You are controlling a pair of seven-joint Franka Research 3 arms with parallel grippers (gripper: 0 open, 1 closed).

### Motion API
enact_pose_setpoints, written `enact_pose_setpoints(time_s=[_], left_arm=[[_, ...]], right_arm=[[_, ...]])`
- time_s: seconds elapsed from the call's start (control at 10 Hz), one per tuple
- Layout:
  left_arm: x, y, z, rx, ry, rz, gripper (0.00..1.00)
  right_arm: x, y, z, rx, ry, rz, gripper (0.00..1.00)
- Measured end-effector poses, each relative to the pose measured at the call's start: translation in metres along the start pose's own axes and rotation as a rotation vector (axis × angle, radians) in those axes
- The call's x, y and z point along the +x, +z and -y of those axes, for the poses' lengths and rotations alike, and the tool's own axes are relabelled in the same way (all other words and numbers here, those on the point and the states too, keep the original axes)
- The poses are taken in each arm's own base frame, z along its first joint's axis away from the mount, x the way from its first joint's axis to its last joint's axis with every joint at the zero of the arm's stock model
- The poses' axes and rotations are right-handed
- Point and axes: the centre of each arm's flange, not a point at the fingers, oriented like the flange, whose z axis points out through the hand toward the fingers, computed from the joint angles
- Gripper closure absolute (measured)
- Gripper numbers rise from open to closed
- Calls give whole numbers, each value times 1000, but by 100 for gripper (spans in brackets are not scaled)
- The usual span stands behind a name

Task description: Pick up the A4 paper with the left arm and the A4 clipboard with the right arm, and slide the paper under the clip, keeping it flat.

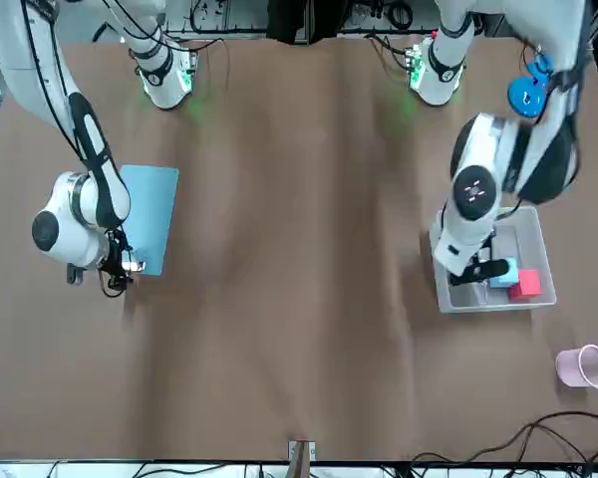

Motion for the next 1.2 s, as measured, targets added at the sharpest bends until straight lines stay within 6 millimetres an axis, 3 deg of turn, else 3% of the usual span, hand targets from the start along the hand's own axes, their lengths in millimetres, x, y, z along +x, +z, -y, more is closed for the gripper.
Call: enact_pose_setpoints(time_s=[0.2,0.5,0.9,1.2], left_arm=[[3,-38,18,-23,-46,10,99],[1,-74,38,-83,-120,69,99],[-1,-100,37,-177,-357,103,99],[-5,-108,29,-262,-511,174,99]], right_arm=[[0,-2,1,8,9,-2,19],[0,-3,3,20,15,-6,23],[1,-4,4,35,18,-10,24],[2,1,3,32,20,-11,25]])
